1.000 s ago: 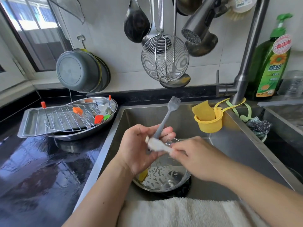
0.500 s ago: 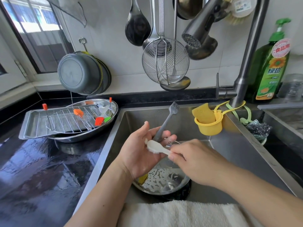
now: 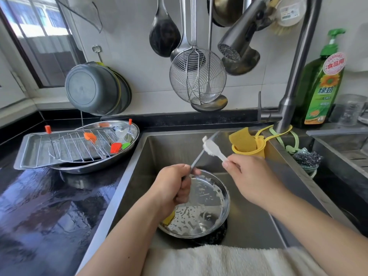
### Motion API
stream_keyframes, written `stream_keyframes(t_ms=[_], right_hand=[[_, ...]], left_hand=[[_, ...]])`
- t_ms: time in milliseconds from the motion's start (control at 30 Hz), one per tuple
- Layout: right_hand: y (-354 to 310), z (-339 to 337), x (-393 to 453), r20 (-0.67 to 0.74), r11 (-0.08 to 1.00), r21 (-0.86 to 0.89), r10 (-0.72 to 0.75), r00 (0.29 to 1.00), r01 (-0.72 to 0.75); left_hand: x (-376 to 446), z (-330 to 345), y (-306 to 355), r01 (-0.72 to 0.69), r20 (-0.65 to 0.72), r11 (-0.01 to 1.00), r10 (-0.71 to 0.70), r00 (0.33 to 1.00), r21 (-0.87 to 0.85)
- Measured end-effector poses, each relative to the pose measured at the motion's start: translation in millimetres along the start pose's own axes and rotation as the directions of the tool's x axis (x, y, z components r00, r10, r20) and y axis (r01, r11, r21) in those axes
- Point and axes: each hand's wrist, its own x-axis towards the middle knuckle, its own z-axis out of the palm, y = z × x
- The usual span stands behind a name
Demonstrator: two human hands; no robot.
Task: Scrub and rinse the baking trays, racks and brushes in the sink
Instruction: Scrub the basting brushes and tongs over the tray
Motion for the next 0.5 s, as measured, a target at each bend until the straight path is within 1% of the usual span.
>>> stream_keyframes(t_ms=[100, 133, 267, 333, 433, 467, 500], right_hand=[[3.7, -2.4, 5.7, -0.050, 0.997, -0.019, 0.071, 0.996, -0.072], [2.0, -2.5, 5.9, -0.034, 0.996, -0.025, 0.087, 0.996, -0.088], [-15.2, 5.3, -3.5, 0.187, 0.999, -0.028, 0.044, 0.981, -0.039], [-16.2, 3.3, -2.4, 0.172, 0.998, -0.039, 0.055, 0.984, -0.049], [-16.6, -4.1, 0.3, 0.076, 0.991, -0.086, 0.112, 0.991, -0.105], [-18.9, -4.9, -0.8, 0.079, 0.992, -0.084, 0.103, 0.991, -0.097], [-22.6, -4.4, -3.1, 0.118, 0.995, -0.070, 0.075, 0.990, -0.067]], left_hand=[[-4.5, 4.7, 1.0, 0.001, 0.037, 0.998, -0.003, 0.999, 0.068], [-5.0, 5.7, 0.6, -0.019, 0.041, 0.996, 0.016, 0.999, 0.082], [-5.2, 5.4, 1.2, -0.098, 0.021, 0.991, 0.096, 0.995, 0.092], [-7.4, 6.1, 1.8, -0.093, 0.021, 0.993, 0.091, 0.996, 0.069], [-9.0, 8.6, 2.5, -0.083, 0.025, 0.996, 0.082, 0.996, 0.045], [-8.3, 8.1, 2.6, -0.074, 0.031, 0.997, 0.073, 0.997, 0.023], [-7.6, 6.8, 3.3, -0.052, 0.047, 0.998, 0.053, 0.998, -0.021]])
